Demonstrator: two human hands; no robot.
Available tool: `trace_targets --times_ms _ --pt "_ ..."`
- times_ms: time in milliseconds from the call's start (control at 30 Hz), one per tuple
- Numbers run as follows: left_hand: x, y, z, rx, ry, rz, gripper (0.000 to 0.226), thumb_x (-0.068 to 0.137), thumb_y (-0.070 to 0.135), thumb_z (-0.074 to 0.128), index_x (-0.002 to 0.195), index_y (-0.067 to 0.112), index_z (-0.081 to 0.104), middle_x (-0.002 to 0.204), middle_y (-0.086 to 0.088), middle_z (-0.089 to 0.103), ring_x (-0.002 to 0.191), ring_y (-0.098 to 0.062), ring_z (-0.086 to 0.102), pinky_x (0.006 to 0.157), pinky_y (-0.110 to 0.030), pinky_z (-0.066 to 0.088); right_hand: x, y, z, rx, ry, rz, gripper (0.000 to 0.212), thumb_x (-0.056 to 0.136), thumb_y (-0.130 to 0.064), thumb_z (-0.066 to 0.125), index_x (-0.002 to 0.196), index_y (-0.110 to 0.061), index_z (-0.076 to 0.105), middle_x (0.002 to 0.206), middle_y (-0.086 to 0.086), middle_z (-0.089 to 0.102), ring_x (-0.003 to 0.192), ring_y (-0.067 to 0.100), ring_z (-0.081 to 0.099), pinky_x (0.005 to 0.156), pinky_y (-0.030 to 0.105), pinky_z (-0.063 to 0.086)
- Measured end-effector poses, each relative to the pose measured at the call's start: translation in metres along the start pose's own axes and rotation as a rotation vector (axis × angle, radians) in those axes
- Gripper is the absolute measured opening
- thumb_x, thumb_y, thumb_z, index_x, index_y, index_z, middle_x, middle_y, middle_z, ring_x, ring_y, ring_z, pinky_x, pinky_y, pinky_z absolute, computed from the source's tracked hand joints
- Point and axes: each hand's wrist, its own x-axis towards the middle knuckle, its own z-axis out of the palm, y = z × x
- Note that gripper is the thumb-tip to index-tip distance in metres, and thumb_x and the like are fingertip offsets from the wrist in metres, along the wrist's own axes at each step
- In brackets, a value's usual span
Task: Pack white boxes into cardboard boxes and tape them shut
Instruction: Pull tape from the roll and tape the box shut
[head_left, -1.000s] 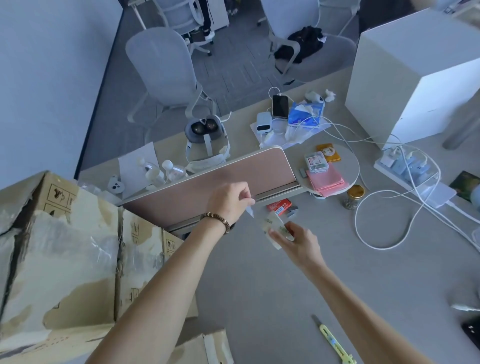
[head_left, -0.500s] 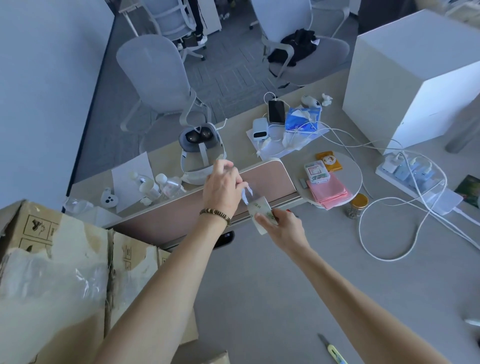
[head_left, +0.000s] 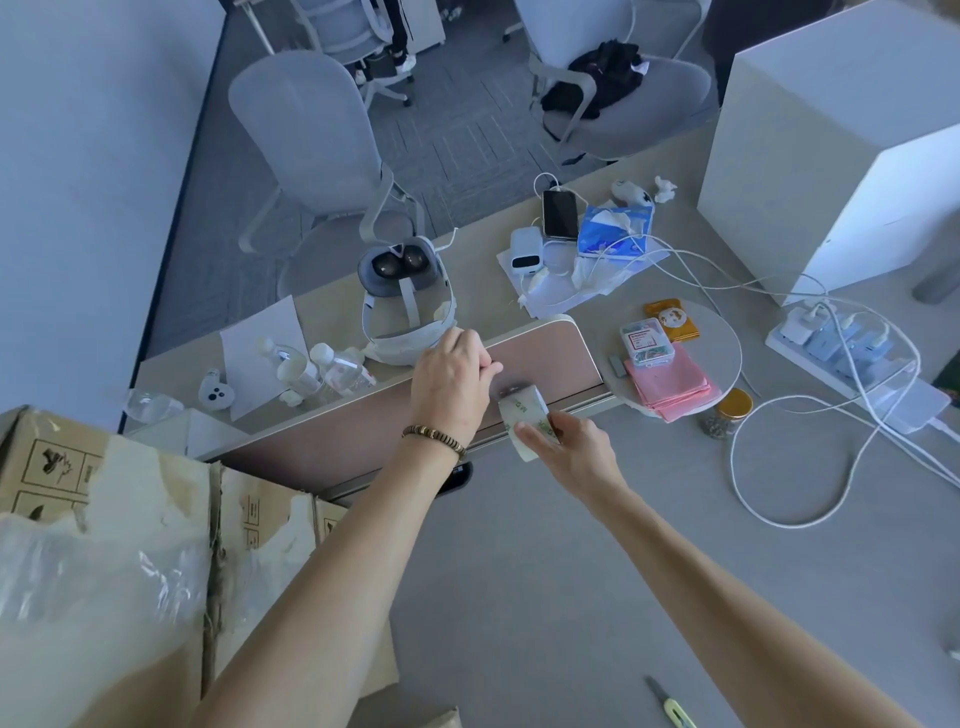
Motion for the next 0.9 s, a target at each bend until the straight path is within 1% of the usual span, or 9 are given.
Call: trace_targets --times_ms 133,233,300,400,500,567,667,767,900 --pt "-0.001 0.0 0.001 -0.029 0.001 -0.016 0.032 0.076 0.014 0.084 0.077 0.009 0.052 0.077 -0.007 0.059 0.067 -0.03 0.06 0.061 -0.037 0.046 0.002 0.001 -0.002 -0.025 -0.012 -0.013 0.054 0.093 -0.047 0.064 0.077 0.002 0.049 0.066 0.005 0.046 0.061 0.019 0.039 0.054 0.033 0.027" --pt "0.002 0.001 -0.004 -0.143 -0.037 -0.172 0.04 0.081 0.019 0.081 0.106 0.008 0.052 0.094 -0.005 0.067 0.078 -0.025 0.062 0.07 -0.033 0.044 0.003 0.001 -0.003 -0.032 -0.025 -0.019 0.05 0.093 -0.048 0.065 0.071 -0.007 0.045 0.066 0.005 0.045 0.06 0.017 0.037 0.053 0.031 0.026" --pt "0.003 0.001 -0.005 -0.108 -0.069 -0.155 0.047 0.086 0.022 0.076 0.125 0.012 0.053 0.101 -0.006 0.072 0.084 -0.025 0.065 0.073 -0.032 0.044 0.002 0.001 -0.003 -0.01 -0.037 -0.011 0.048 0.093 -0.046 0.065 0.07 -0.01 0.044 0.066 0.004 0.043 0.058 0.016 0.035 0.052 0.029 0.024" --pt "0.005 0.001 -0.006 0.008 -0.116 -0.091 0.03 0.09 0.031 0.07 0.112 0.011 0.065 0.093 -0.003 0.074 0.085 -0.029 0.067 0.067 -0.032 0.042 0.003 0.001 -0.004 0.0 -0.05 -0.004 0.047 0.092 -0.046 0.065 0.072 -0.008 0.047 0.064 0.002 0.043 0.058 0.015 0.036 0.053 0.03 0.026" --pt "0.006 0.0 -0.006 0.061 -0.143 -0.077 0.032 0.087 0.039 0.072 0.103 0.013 0.063 0.086 0.001 0.072 0.077 -0.027 0.063 0.061 -0.029 0.037 0.004 0.001 -0.005 0.006 -0.045 -0.005 0.043 0.092 -0.044 0.066 0.073 -0.007 0.052 0.062 -0.002 0.046 0.056 0.012 0.039 0.051 0.026 0.027" --pt "0.007 -0.001 -0.005 0.051 -0.138 -0.091 0.028 0.087 0.037 0.072 0.1 0.014 0.063 0.084 0.005 0.074 0.075 -0.024 0.065 0.059 -0.028 0.035 0.004 0.001 -0.006 0.023 -0.04 -0.016 0.04 0.091 -0.04 0.068 0.072 -0.009 0.051 0.061 -0.003 0.046 0.055 0.01 0.038 0.048 0.023 0.025" --pt "0.009 -0.001 -0.003 0.051 -0.13 -0.12 0.027 0.086 0.037 0.073 0.1 0.015 0.066 0.078 0.0 0.073 0.074 -0.027 0.065 0.059 -0.03 0.042 0.005 0.0 -0.004 0.037 -0.046 -0.029 0.04 0.091 -0.038 0.069 0.071 -0.009 0.049 0.061 -0.003 0.045 0.054 0.011 0.036 0.048 0.024 0.024" --pt "0.009 0.001 -0.002 0.048 -0.128 -0.137 0.023 0.086 0.033 0.073 0.099 0.014 0.068 0.076 -0.006 0.071 0.075 -0.031 0.063 0.06 -0.032 0.043 0.005 -0.002 -0.003 0.073 -0.053 0.004 0.037 0.09 -0.035 0.069 0.072 -0.008 0.05 0.064 -0.003 0.048 0.058 0.014 0.039 0.048 0.023 0.027" --pt "0.009 0.003 -0.001 0.032 -0.125 -0.165 0.018 0.086 0.027 0.072 0.098 0.015 0.068 0.076 -0.006 0.071 0.076 -0.032 0.063 0.061 -0.035 0.05 0.004 -0.007 -0.003 0.086 -0.079 0.033 0.034 0.088 -0.034 0.066 0.087 -0.001 0.06 0.073 0.004 0.056 0.068 0.019 0.043 0.057 0.031 0.032"
